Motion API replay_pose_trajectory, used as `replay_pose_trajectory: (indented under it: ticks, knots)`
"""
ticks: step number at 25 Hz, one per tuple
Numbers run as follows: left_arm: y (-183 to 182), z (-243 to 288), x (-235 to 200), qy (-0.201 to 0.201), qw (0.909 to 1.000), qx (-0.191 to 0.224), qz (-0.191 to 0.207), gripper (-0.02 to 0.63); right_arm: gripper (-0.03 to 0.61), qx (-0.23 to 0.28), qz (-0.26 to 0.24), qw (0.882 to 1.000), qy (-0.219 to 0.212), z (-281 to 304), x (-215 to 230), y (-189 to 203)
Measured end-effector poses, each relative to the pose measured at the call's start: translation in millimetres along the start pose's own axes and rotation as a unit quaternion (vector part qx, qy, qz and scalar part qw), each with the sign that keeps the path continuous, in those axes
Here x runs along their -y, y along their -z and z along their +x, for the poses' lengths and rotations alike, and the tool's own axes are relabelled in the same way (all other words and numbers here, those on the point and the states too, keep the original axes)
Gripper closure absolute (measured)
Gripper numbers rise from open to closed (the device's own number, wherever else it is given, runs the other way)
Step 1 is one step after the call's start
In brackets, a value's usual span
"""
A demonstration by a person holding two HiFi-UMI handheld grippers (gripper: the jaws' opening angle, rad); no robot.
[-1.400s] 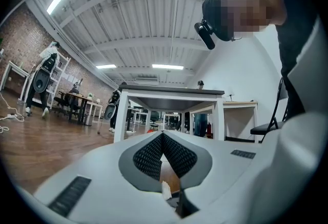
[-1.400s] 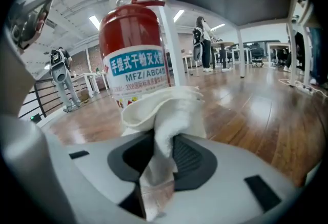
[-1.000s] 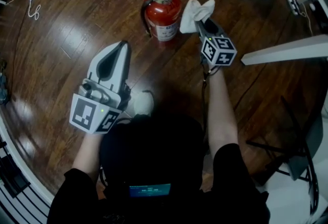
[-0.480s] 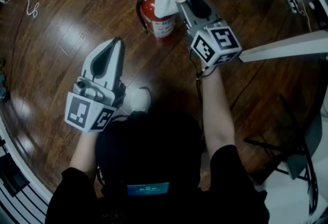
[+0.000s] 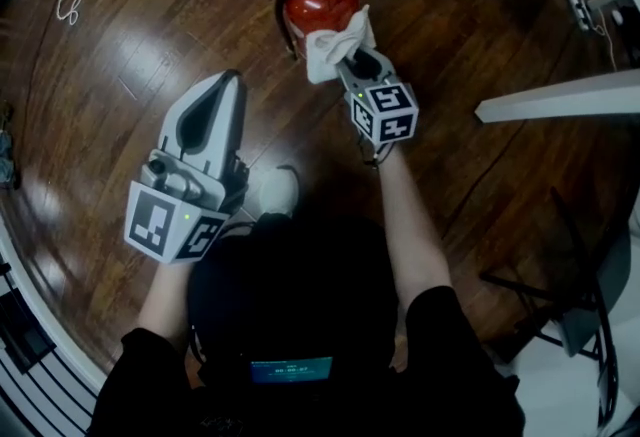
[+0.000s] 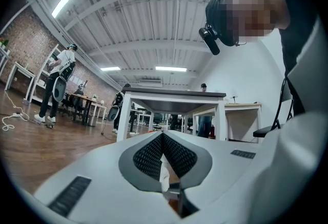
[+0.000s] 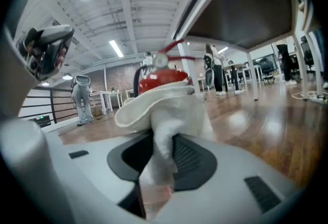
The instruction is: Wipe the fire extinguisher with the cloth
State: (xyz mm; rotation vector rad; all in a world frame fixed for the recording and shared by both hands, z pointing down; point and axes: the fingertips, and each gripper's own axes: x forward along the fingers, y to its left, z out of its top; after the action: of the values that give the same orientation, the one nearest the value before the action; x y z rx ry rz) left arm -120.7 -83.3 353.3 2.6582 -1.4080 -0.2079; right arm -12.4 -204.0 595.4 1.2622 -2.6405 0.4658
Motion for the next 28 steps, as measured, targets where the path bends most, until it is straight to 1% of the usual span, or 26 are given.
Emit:
replay_pose_trajectory:
  ticks: [3,5,8,11,13,16,18,20,23,26,28]
  knots:
    - [-1,-3,2,0.0,1.0,0.0,0.005,0.612,0.453,-0.056,0.025,0.998,0.009,20,9,57]
    - [-2,-6,2,-0.001,1.0,-0.001,0.006,0.612,0.453,-0.078,0.04,0.996,0.014,28,15,79]
    - [-3,-12,0,-0.002,1.0,0.001,0.002,0.612,0.453,-0.114,0.048,0.992,0.018,39,19,105]
    - [-3,-15,2,0.001,1.0,0.002,0.005,0.612,0.453,-0.158,0.036,0.987,0.02,43,23,126]
    - [-3,-16,3,0.003,1.0,0.001,0.008,0.612,0.453,-0.157,0.034,0.987,0.015,40,23,124]
    - [-1,-19,1,0.002,1.0,-0.002,0.004,0.612,0.453,-0.116,0.038,0.992,-0.001,22,17,101]
    - [-2,-19,1,0.0,1.0,0.0,0.003,0.612,0.453,-0.079,0.037,0.996,-0.011,4,10,76]
    - [-4,-18,2,-0.001,1.0,0.002,0.007,0.612,0.453,-0.028,0.04,0.999,-0.019,-11,1,38]
    - [-6,-16,3,-0.004,0.9999,0.005,0.012,0.612,0.451,0.042,0.041,0.998,-0.032,-30,-16,-28]
    - [-6,-13,4,-0.004,0.9999,0.006,0.013,0.612,0.451,0.091,0.025,0.994,-0.05,-45,-35,-92]
    - [-5,-12,6,-0.002,0.9999,0.005,0.013,0.612,0.451,0.114,0.014,0.991,-0.065,-51,-48,-126]
